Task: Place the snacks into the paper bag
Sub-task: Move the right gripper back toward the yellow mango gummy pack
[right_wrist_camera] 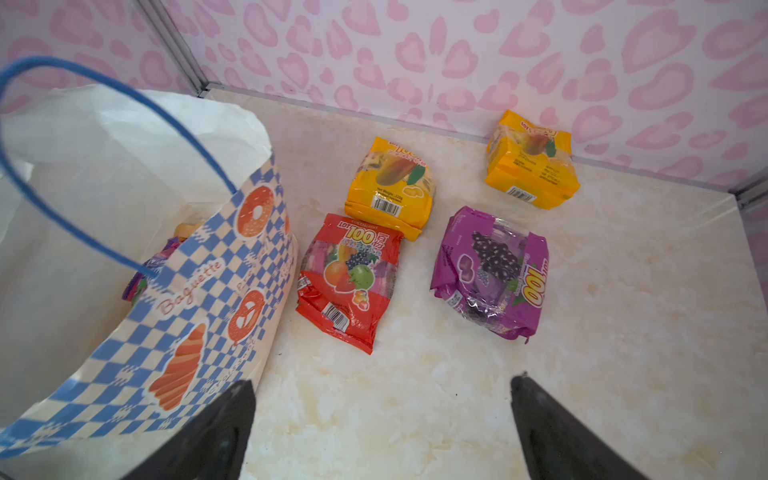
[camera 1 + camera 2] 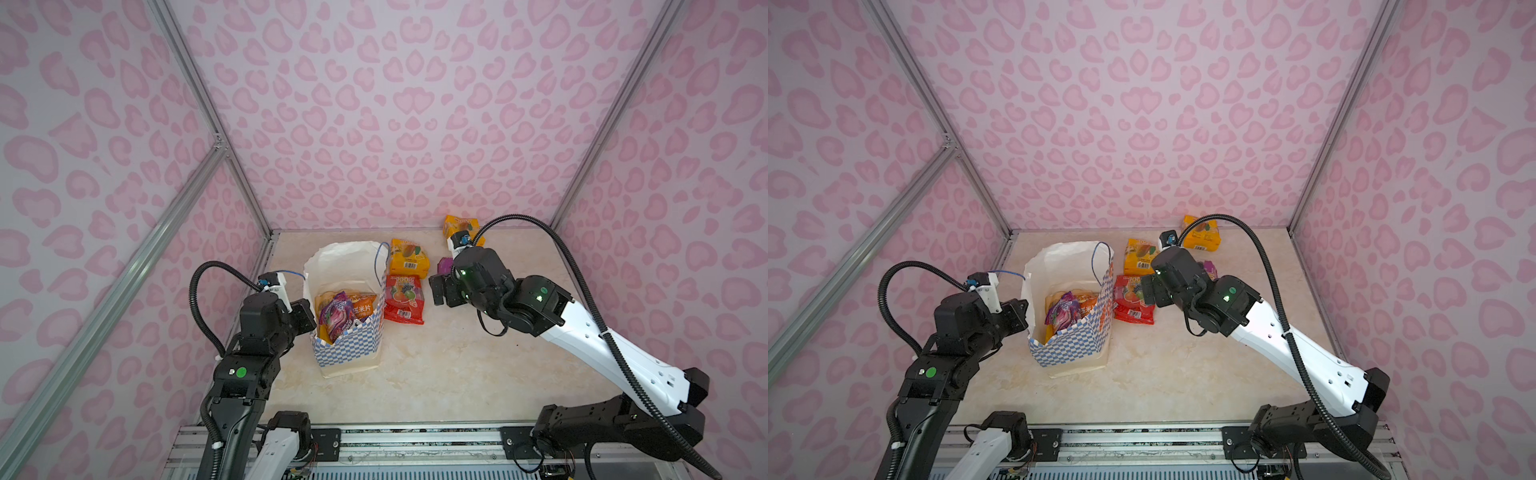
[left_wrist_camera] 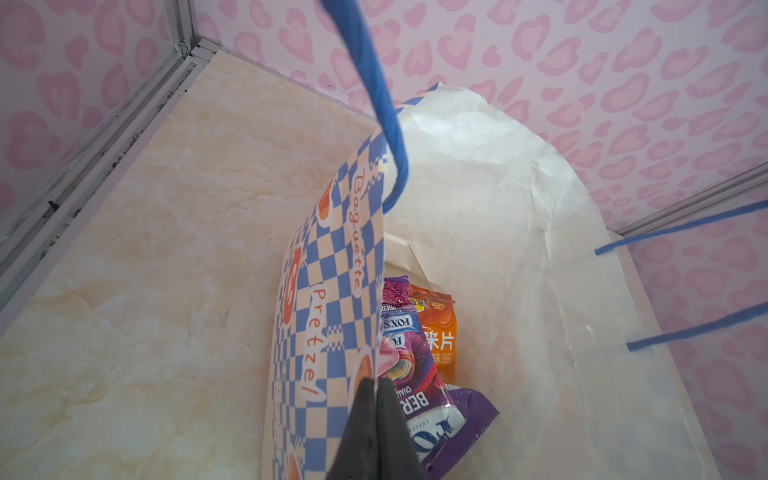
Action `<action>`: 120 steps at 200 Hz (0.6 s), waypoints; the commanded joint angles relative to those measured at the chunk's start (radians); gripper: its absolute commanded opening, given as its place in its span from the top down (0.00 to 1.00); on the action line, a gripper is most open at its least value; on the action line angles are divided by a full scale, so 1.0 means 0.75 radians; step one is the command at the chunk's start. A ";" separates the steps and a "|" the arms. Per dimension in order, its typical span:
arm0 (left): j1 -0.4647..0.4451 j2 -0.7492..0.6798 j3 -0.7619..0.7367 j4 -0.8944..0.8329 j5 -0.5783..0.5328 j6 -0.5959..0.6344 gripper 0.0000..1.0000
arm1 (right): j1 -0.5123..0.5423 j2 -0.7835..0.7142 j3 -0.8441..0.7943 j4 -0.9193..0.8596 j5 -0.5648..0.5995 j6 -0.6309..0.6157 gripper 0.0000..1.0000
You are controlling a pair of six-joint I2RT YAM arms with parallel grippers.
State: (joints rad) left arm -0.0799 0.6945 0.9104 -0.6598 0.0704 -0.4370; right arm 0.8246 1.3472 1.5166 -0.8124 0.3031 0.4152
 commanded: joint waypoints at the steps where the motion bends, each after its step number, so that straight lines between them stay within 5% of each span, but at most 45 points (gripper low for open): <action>1: -0.001 -0.002 -0.002 0.022 -0.012 0.012 0.96 | -0.168 0.004 -0.072 0.141 -0.174 -0.007 0.02; 78: -0.001 0.031 -0.001 0.021 0.002 0.020 0.95 | -0.725 0.429 -0.053 0.461 -0.364 0.008 0.02; 120: -0.001 0.031 -0.003 0.027 0.002 0.024 0.95 | -0.966 0.873 0.284 0.541 -0.598 0.084 0.02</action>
State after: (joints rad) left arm -0.0803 0.7177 0.9100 -0.6590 0.0673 -0.4328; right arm 0.1642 1.8645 1.6234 -0.4587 -0.0151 0.4370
